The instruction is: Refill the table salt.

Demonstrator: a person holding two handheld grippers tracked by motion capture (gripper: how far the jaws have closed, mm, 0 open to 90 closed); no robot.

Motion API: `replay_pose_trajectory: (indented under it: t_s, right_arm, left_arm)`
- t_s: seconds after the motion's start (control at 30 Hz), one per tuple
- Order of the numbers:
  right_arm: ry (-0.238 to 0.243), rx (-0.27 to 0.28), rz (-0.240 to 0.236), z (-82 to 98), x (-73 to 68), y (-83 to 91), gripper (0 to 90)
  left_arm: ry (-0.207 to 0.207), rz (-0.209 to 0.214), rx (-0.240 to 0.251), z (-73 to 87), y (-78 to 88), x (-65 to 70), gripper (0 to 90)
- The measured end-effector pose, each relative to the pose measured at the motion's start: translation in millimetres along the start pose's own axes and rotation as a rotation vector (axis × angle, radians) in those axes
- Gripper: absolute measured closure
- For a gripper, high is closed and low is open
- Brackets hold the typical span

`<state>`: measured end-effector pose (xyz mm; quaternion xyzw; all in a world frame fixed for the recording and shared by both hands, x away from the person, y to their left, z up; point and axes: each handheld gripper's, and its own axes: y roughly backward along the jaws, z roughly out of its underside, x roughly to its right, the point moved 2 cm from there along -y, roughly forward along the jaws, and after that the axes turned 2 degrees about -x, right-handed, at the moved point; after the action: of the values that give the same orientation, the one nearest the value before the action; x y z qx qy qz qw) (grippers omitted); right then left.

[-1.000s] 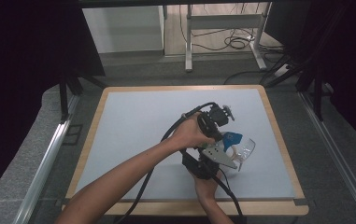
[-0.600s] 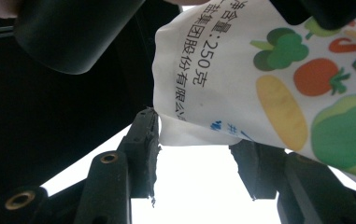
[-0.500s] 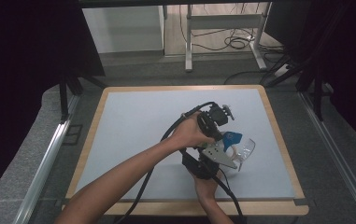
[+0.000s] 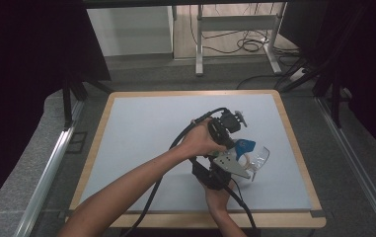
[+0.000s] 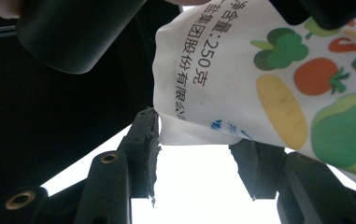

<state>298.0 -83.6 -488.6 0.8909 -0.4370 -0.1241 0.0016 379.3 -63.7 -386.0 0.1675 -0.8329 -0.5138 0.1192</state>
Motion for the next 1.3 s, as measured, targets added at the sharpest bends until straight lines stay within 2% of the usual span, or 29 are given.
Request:
replay_pose_trajectory:
  t_s: [1.3]
  right_arm:
    - [0.002, 0.001, 0.002, -0.9, -0.3, 0.9, 53.5]
  left_arm:
    - [-0.001, 0.001, 0.004, 0.1, -0.4, 0.1, 90.0]
